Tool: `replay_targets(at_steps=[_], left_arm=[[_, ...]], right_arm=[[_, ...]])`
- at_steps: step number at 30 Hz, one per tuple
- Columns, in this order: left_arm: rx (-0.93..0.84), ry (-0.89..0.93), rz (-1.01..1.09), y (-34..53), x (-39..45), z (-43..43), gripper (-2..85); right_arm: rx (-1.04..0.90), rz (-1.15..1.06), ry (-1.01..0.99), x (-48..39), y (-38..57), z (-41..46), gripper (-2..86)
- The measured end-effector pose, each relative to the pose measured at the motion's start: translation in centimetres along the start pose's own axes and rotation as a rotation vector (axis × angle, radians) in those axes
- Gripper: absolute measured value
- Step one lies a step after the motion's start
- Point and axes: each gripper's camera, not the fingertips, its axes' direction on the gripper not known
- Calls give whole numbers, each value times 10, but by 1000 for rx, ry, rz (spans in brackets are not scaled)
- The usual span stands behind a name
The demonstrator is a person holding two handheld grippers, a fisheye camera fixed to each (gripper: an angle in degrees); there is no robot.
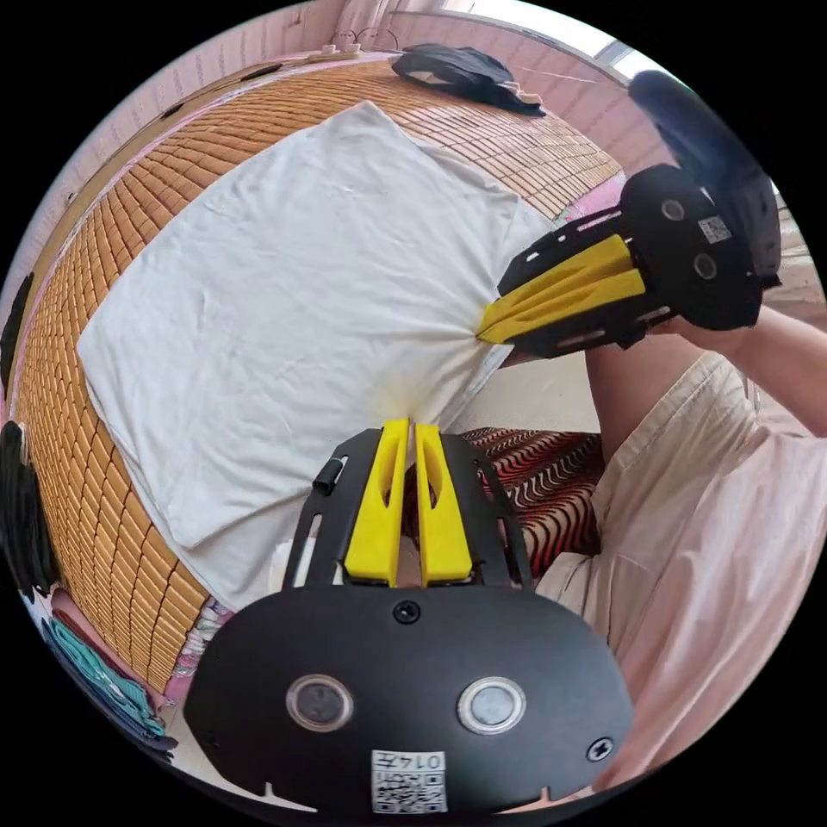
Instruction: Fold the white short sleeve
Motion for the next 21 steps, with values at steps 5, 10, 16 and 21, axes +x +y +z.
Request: replay_targets(at_steps=[5, 10, 16, 21], left_arm=[[57, 16, 31, 12, 22, -10, -9], [259, -22, 35, 11, 39, -38, -10], [210, -79, 21, -11, 50, 0, -10], [209, -122, 21, -6, 60, 14, -10]], right_arm=[[61, -92, 19, -1, -17, -43, -10], [115, -64, 103, 44, -77, -74, -10], [-10, 62, 70, 103, -173, -43, -8], [-170, -30, -21, 126, -199, -27, -7]])
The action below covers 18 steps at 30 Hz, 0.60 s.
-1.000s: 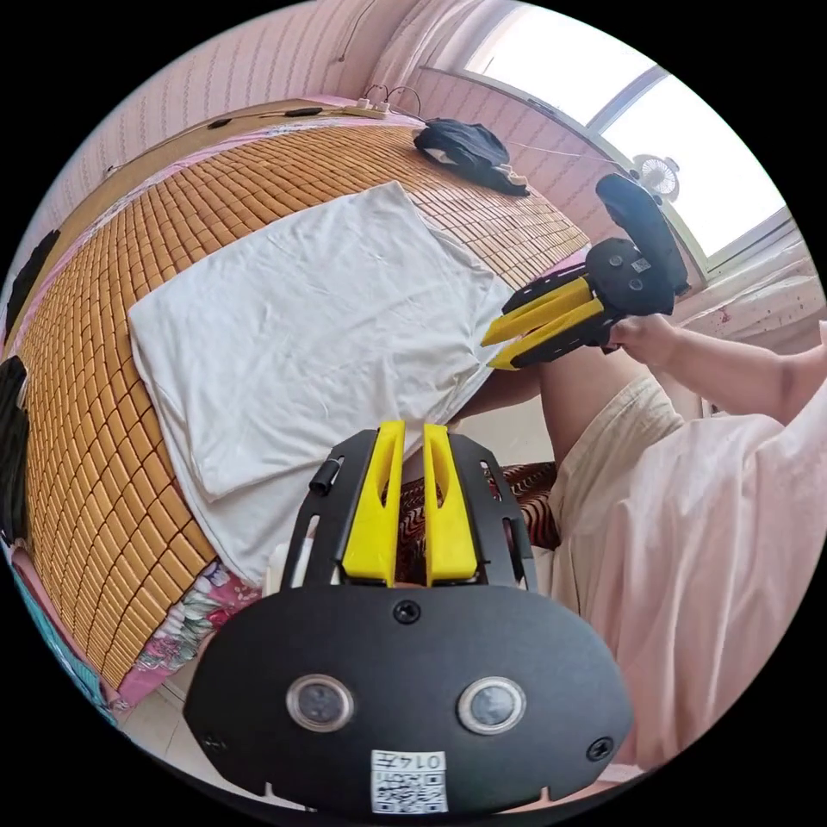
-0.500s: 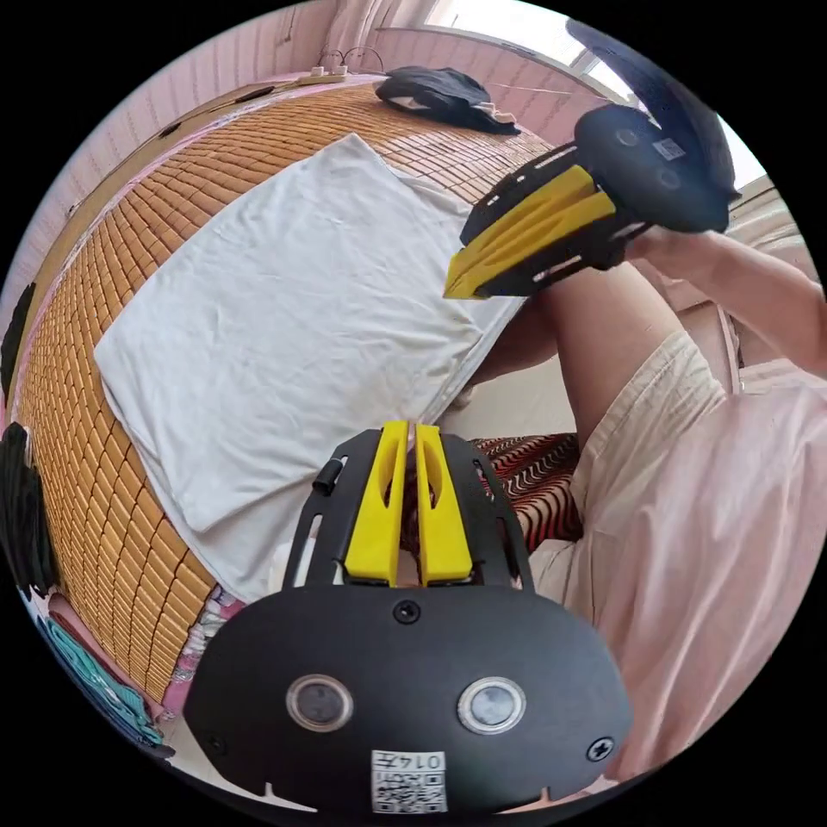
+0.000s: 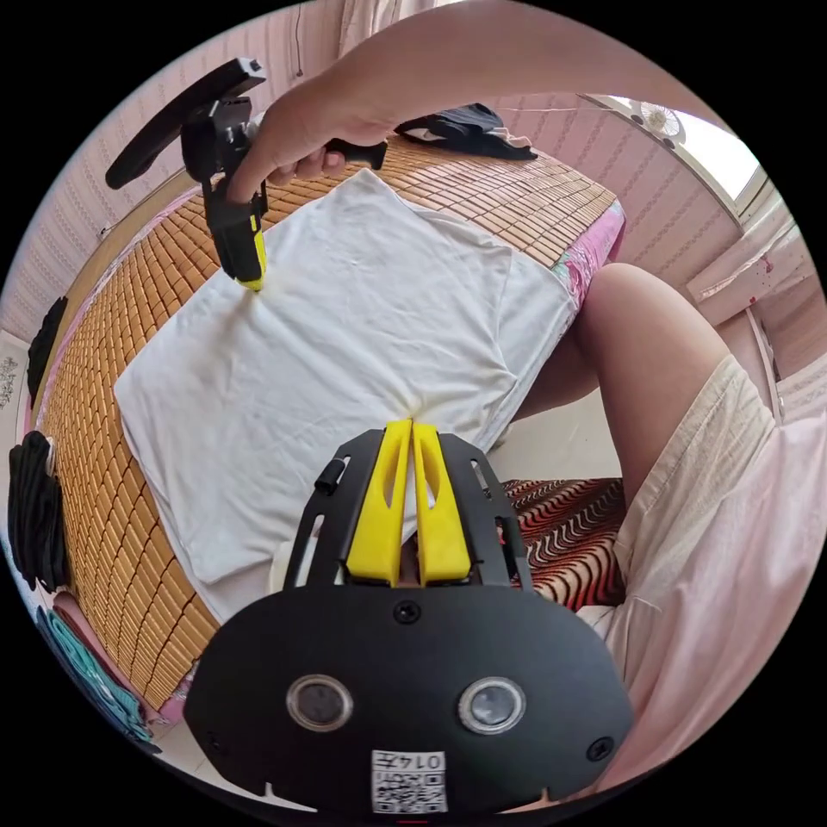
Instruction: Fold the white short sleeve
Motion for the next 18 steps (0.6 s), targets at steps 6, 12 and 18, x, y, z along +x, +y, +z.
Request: replay_targets(at_steps=[6, 12, 18], left_arm=[[18, 8, -29, 4, 6, 4, -8], [92, 37, -14, 7, 8, -6, 17], [271, 107, 105, -4, 32, -21, 88]], right_arm=[[18, 19, 95, 31, -10, 3, -6], [219, 164, -106, 70, 72, -8, -6], [274, 442, -61, 78, 274, 31, 1]])
